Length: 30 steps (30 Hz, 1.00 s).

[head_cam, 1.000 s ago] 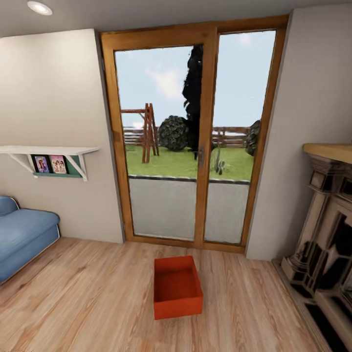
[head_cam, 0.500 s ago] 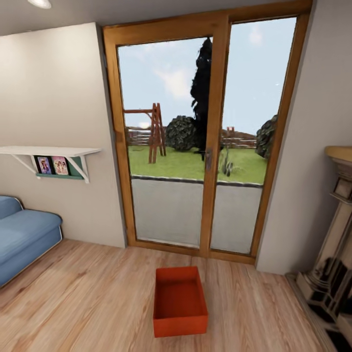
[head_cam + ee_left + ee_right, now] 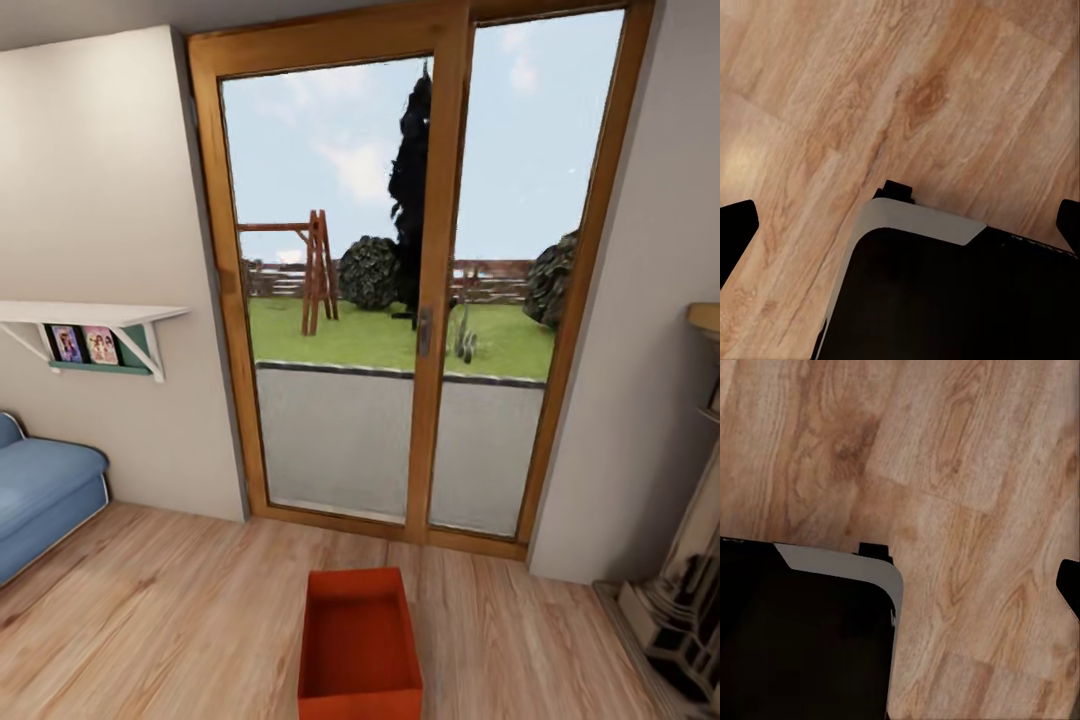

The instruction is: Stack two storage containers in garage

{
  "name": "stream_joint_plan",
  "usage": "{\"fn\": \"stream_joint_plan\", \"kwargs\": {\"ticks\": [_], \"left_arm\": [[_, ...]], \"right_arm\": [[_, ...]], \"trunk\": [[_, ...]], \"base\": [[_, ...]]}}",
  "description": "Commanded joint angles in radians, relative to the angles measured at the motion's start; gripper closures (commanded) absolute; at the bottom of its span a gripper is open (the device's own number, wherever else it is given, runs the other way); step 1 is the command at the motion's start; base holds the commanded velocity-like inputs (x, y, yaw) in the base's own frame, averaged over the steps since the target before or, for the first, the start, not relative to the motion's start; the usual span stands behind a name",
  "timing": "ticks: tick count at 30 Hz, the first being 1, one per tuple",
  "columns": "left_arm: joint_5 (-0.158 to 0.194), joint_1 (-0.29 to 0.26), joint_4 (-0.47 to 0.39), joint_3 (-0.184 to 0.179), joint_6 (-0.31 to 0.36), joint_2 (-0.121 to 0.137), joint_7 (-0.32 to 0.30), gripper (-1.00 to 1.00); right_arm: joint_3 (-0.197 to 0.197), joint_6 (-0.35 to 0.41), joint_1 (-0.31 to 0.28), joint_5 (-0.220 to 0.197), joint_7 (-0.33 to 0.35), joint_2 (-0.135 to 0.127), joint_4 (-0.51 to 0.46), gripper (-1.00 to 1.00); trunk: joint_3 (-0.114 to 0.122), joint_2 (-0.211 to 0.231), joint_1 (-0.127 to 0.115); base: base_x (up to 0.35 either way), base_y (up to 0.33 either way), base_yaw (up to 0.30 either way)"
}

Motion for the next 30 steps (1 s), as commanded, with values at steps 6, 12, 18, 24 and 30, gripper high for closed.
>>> {"fn": "stream_joint_plan", "kwargs": {"ticks": [6,12,18,24,30], "left_arm": [[0.007,-0.001,0.001,-0.007,-0.002,0.0,0.003,-1.0],[0.008,-0.001,0.001,-0.007,-0.002,0.0,0.003,-1.0],[0.007,-0.001,0.001,-0.007,-0.002,0.0,0.003,-1.0],[0.007,-0.001,0.001,-0.007,-0.003,0.0,0.003,-1.0],[0.007,-0.001,0.001,-0.007,-0.004,0.0,0.003,-1.0]], "right_arm": [[0.009,-0.006,-0.001,-0.01,-0.004,0.005,0.002,-1.0],[0.01,-0.006,-0.001,-0.009,-0.003,0.002,0.002,-1.0],[0.01,-0.006,-0.001,-0.009,-0.003,0.002,0.002,-1.0],[0.013,-0.006,-0.001,-0.007,0.0,0.001,0.002,-1.0],[0.013,-0.005,-0.001,-0.008,0.0,0.0,0.002,-1.0]], "trunk": [[-0.002,-0.001,0.001],[-0.002,-0.001,0.001],[-0.002,-0.001,0.001],[-0.002,-0.001,0.001],[-0.002,-0.001,0.001]], "base": [[0.319,-0.024,0.035],[0.32,-0.003,0.183],[0.321,0.0,0.032],[0.321,0.0,0.002],[0.321,0.0,0.0]]}}
